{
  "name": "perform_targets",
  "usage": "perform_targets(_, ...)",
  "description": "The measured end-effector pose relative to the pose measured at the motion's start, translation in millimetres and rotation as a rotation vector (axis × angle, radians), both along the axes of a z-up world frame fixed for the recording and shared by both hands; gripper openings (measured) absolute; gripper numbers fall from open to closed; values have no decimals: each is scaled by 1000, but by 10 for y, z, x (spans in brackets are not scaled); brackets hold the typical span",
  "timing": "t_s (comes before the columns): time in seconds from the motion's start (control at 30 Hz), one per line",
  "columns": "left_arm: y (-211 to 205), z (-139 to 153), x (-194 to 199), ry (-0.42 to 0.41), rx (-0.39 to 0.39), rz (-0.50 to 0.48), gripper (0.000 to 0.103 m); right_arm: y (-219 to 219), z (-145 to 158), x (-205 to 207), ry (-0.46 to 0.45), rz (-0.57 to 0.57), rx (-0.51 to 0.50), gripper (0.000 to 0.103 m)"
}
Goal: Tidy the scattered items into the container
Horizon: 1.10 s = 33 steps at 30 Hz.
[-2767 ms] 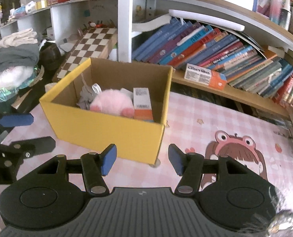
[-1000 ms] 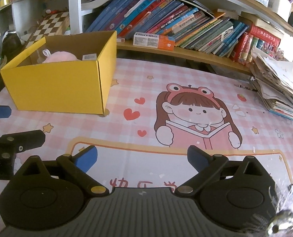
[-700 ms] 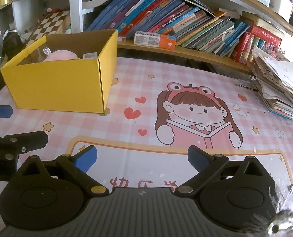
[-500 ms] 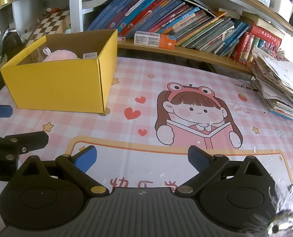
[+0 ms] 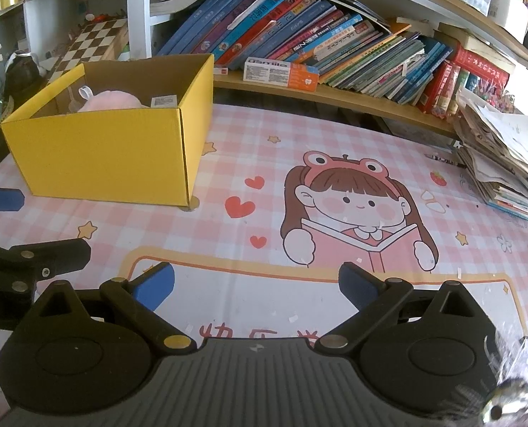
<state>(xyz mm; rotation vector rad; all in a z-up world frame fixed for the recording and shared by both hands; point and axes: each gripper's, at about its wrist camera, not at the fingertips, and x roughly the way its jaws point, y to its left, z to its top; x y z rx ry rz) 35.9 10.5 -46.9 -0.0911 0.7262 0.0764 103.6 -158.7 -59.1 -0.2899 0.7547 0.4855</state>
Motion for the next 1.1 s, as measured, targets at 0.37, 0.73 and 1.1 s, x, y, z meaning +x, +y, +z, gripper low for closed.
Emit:
perform_targets(0.37, 13, 1, 9, -2, -5, 2, 103, 30, 3, 2, 0, 6, -3, 100)
perform_targets(0.73, 33, -27, 20, 2, -23, 3, 103, 45, -3, 4, 2, 6, -8, 100)
perform_targets(1.1, 82, -72, 15, -13, -71, 15, 103, 73, -92, 44, 30, 6, -16, 100)
